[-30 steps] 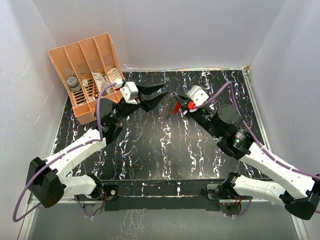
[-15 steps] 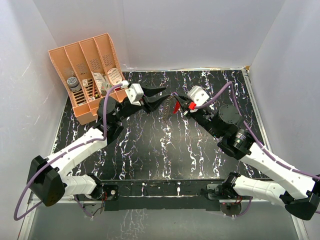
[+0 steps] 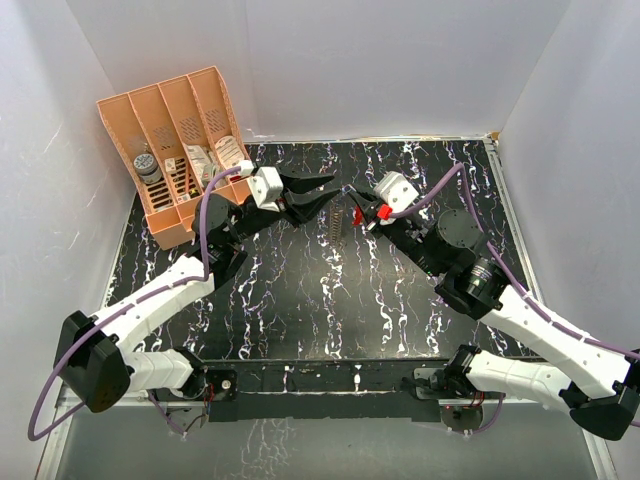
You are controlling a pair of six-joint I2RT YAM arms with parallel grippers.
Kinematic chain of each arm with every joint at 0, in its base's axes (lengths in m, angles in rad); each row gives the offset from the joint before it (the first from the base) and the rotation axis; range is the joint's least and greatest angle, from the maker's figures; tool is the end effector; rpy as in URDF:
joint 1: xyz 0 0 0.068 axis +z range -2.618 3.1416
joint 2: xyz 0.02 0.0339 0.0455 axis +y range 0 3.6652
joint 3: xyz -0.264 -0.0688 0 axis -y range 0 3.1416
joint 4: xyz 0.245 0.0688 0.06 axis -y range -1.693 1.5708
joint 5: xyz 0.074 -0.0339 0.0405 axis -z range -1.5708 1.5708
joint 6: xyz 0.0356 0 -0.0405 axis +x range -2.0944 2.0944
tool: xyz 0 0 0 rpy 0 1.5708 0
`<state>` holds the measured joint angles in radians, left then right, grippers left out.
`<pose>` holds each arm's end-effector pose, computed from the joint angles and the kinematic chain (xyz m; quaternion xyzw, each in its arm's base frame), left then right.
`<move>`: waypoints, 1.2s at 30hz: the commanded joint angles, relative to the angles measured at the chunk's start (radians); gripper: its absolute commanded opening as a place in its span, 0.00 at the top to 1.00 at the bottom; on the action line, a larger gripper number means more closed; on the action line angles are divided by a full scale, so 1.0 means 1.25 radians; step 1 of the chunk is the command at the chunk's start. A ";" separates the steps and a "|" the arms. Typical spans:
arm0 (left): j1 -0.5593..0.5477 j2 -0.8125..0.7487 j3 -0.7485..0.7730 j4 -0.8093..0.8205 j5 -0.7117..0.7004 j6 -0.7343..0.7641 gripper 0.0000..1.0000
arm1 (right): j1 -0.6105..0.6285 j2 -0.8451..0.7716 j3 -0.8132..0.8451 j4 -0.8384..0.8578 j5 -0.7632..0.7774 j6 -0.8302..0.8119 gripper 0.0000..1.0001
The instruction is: Remove the keys from the keyring
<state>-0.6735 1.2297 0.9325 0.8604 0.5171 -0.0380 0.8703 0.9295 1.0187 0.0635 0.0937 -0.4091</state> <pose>0.2018 -0.1836 0.4039 0.3585 0.3734 -0.4106 0.7506 0.1372 0.1576 0.4233 -0.3597 0.5430 0.1436 0.7450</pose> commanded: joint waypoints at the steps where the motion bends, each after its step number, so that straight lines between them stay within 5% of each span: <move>1: 0.001 -0.027 0.016 0.039 0.003 -0.008 0.70 | 0.004 -0.013 0.031 0.059 -0.010 0.006 1.00; 19: 0.001 0.023 0.051 0.067 0.057 -0.040 0.74 | 0.004 -0.013 0.036 0.055 -0.018 0.009 1.00; 36: 0.001 0.074 0.058 0.243 0.207 -0.191 0.77 | 0.004 -0.008 0.039 0.053 -0.019 0.012 1.00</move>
<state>-0.6666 1.2999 0.9558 1.0203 0.6971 -0.1886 0.8703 0.9287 1.0210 0.0662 0.0792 -0.4088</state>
